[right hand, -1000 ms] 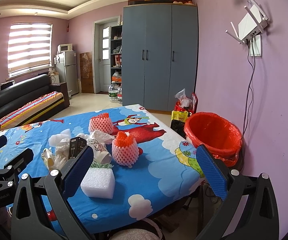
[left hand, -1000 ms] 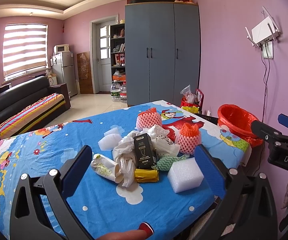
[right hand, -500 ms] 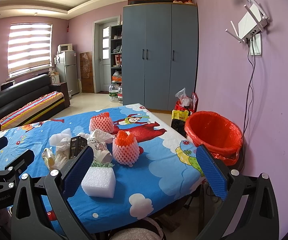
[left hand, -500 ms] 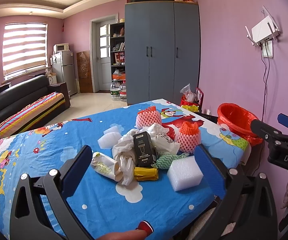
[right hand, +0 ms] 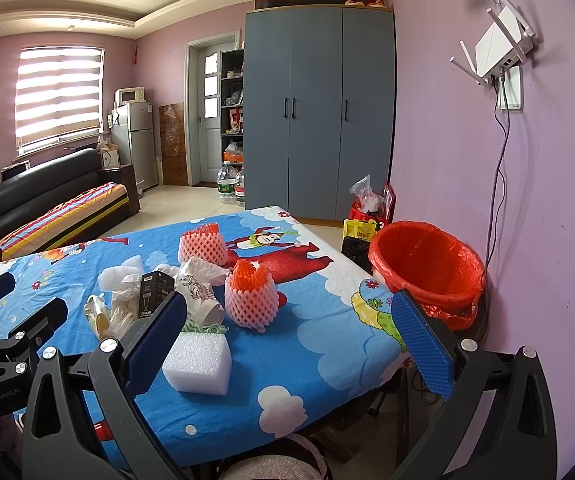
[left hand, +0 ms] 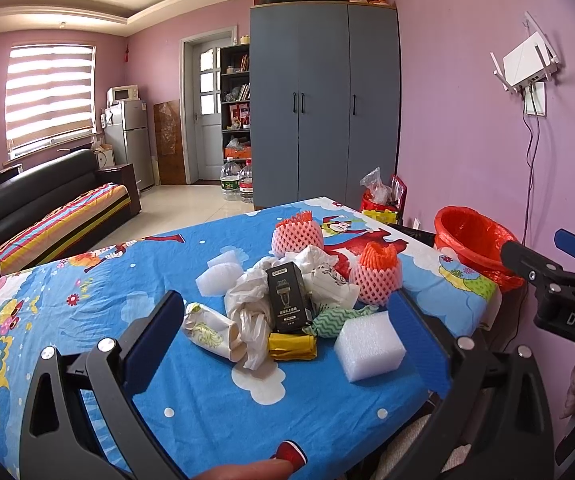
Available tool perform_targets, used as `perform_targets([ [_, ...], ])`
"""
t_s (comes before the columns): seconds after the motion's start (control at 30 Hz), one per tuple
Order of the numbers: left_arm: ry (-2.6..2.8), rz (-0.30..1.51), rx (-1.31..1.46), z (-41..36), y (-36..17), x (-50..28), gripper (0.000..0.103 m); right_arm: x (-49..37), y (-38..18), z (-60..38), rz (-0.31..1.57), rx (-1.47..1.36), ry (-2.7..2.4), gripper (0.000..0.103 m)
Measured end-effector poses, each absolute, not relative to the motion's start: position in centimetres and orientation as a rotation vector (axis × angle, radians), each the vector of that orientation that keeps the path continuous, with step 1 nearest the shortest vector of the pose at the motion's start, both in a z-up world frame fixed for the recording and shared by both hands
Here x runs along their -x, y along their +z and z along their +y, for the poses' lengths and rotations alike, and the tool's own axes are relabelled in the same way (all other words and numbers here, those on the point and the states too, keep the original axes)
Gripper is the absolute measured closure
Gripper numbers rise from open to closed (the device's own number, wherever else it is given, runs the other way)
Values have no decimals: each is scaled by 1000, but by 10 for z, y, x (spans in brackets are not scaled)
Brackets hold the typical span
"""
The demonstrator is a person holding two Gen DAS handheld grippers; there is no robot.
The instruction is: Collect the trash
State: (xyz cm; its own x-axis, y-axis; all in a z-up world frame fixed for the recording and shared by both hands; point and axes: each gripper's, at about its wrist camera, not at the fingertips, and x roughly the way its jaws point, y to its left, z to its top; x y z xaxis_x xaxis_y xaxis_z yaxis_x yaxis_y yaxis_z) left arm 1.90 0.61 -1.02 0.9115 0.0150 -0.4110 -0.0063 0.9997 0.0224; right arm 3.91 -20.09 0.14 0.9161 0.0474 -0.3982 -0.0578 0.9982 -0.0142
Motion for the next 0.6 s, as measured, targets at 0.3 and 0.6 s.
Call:
perform_targets([
  [0.3,11,425,-22,6,-10,-19,4,-38,0,-199,409,25,54,7],
  [0.6,12,433,-13,8,-13,-18,4,-36,-2,-197,413,27,58,7],
])
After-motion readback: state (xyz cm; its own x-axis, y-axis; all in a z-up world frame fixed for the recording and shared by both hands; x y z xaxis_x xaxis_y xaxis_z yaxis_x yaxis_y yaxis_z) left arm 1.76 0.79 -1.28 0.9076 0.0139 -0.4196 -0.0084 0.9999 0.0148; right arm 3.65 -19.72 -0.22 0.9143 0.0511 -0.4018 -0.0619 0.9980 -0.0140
